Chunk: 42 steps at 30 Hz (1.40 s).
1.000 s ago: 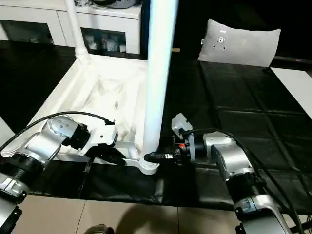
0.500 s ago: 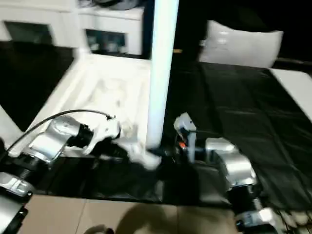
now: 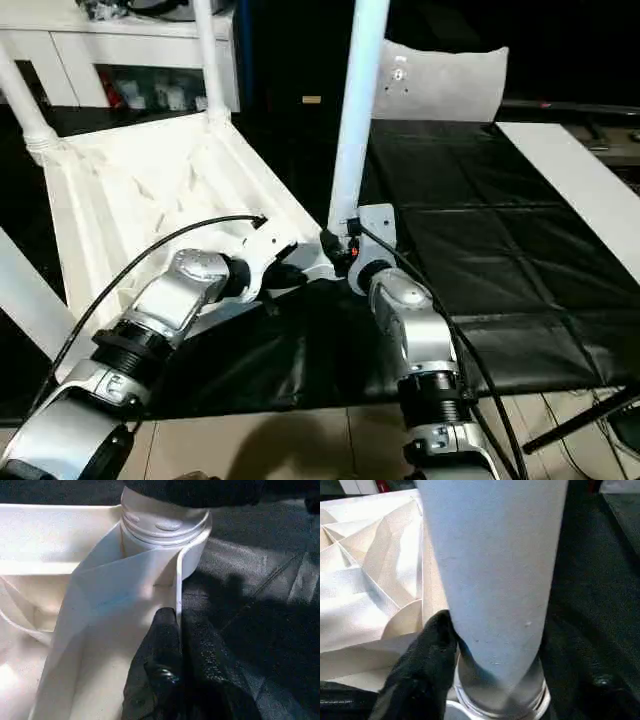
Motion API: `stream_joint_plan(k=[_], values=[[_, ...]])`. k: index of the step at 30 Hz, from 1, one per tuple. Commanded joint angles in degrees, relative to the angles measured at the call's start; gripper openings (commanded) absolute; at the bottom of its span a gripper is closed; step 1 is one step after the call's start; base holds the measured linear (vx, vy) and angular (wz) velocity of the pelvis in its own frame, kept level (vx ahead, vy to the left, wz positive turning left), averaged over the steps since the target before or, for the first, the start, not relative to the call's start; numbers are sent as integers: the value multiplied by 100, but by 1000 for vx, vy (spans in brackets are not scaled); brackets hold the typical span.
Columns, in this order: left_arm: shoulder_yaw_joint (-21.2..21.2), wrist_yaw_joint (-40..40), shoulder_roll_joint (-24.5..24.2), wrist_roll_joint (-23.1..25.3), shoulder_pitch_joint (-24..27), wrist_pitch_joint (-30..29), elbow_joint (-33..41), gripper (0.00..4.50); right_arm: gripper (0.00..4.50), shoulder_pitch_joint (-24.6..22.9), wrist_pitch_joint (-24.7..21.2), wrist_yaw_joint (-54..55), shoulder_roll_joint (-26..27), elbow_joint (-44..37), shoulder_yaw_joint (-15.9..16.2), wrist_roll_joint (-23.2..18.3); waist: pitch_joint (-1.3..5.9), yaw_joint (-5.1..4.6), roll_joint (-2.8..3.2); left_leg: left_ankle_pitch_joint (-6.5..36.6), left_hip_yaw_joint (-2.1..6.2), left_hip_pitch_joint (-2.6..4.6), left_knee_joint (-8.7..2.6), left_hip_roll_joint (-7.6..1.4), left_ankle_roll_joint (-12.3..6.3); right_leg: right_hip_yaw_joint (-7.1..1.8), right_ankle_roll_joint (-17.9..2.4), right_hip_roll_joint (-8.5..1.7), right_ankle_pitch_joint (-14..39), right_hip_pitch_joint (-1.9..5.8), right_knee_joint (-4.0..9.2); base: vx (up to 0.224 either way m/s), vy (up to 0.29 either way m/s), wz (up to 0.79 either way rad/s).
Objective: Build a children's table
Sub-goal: Rotate leg to tighten
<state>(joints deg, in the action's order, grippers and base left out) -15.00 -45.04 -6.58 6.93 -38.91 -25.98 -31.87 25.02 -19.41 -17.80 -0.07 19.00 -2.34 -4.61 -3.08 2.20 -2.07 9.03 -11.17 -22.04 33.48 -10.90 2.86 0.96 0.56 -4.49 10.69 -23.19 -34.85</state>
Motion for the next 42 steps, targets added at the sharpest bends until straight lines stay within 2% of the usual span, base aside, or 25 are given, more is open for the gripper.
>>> stream_joint_plan(k=[1,5,8,10,11,13,14,15,17,19,20,25,26,27,30,31,32,37,42], values=[[-141,-173,69,-109,-124,181,266,0,295,-67,31,-421,61,-70,352,-126,373,39,71,1904,129,125,-442,-167,121,-137,-949,-266,1389,167,494,0,0,0],[-173,-455,-203,-194,37,374,347,0,333,-203,-29,-960,-375,-271,391,-297,387,58,68,1568,104,101,-418,-164,-27,-135,-1106,-264,876,229,445,0,0,0],[-254,-881,-529,-177,143,693,358,0,355,-304,-55,-1619,-777,-412,336,-452,385,100,72,1450,96,114,-410,-170,-76,-133,-1143,-259,746,243,437,0,0,0],[-275,-1237,-737,-229,182,835,405,0,363,-311,22,-2091,-1054,-415,319,-560,374,119,72,1495,94,126,-416,-184,-75,-131,-1196,-265,841,235,434,0,0,0],[-287,-1324,-790,-234,187,878,411,0,384,-306,62,-2208,-1125,-405,329,-568,370,123,74,1544,89,132,-415,-193,-62,-135,-1222,-269,890,226,433,0,0,0],[-396,-1827,-1087,-264,210,1125,449,0,395,-276,271,-2866,-1513,-352,448,-583,368,146,72,1633,99,142,-424,-201,-40,-126,-1214,-273,1021,231,441,0,0,0],[-431,-1936,-1162,-278,214,1176,454,0,405,-273,320,-3065,-1610,-353,500,-610,351,155,75,1719,81,166,-427,-210,2,-140,-1211,-270,1112,191,445,0,0,0],[-471,-2085,-1252,-298,221,1272,465,0,417,-268,356,-3302,-1721,-359,559,-646,355,167,82,1757,83,174,-422,-207,8,-139,-1213,-270,1149,188,445,0,0,0],[-545,-2389,-1410,-331,250,1492,475,0,434,-236,371,-3671,-1926,-313,683,-670,350,181,81,1775,89,158,-434,-212,20,-139,-1199,-280,1206,196,444,0,0,0],[-647,-2747,-1578,-350,307,1843,466,0,434,-209,543,-4170,-2120,-249,840,-686,366,198,80,1749,97,165,-428,-219,20,-133,-1212,-280,1131,206,430,0,0,0],[-722,-2940,-1674,-335,324,1993,437,0,434,-180,677,-4448,-2208,-194,930,-676,371,224,55,1680,81,167,-414,-221,-21,-137,-1266,-286,980,204,413,0,0,0],[-920,-3478,-1891,-333,326,2358,401,0,434,-51,799,-5241,-2338,-3,1061,-866,367,305,78,1654,66,178,-411,-236,-29,-129,-1347,-288,974,193,390,0,0,0],[-958,-3610,-1928,-356,324,2409,422,0,408,-22,790,-5411,-2360,21,1098,-912,364,332,64,1648,64,176,-417,-244,-25,-128,-1356,-288,1002,195,379,0,0,0],[-1005,-3798,-1974,-395,321,2477,447,0,400,22,781,-5651,-2396,60,1158,-982,365,343,48,1668,60,183,-416,-245,-27,-123,-1362,-286,1029,192,381,0,0,0],[-1061,-4032,-2011,-431,309,2638,463,0,388,84,709,-5920,-2436,129,1248,-1054,365,372,52,1663,59,178,-413,-249,-29,-123,-1369,-295,1081,192,374,0,0,0],[-1153,-4239,-2053,-411,295,2761,496,0,374,131,654,-6113,-2466,202,1373,-1036,370,416,51,1646,51,201,-404,-254,-20,-128,-1380,-300,1091,173,375,0,0,0],[-1171,-4276,-2061,-411,292,2786,497,0,356,142,659,-6153,-2469,225,1394,-1029,363,428,58,1645,49,191,-415,-257,-1,-128,-1388,-300,1104,173,376,0,0,0],[-1272,-4417,-2084,-376,264,2940,481,0,314,221,659,-6438,-2430,387,1507,-1006,365,435,35,1736,61,178,-423,-253,49,-124,-1337,-311,1254,182,369,0,0,0],[-1276,-4342,-2061,-300,185,3047,320,0,277,206,444,-6671,-2434,283,1614,-1124,369,426,28,1718,64,185,-421,-254,63,-128,-1298,-310,1350,175,378,0,0,0]])
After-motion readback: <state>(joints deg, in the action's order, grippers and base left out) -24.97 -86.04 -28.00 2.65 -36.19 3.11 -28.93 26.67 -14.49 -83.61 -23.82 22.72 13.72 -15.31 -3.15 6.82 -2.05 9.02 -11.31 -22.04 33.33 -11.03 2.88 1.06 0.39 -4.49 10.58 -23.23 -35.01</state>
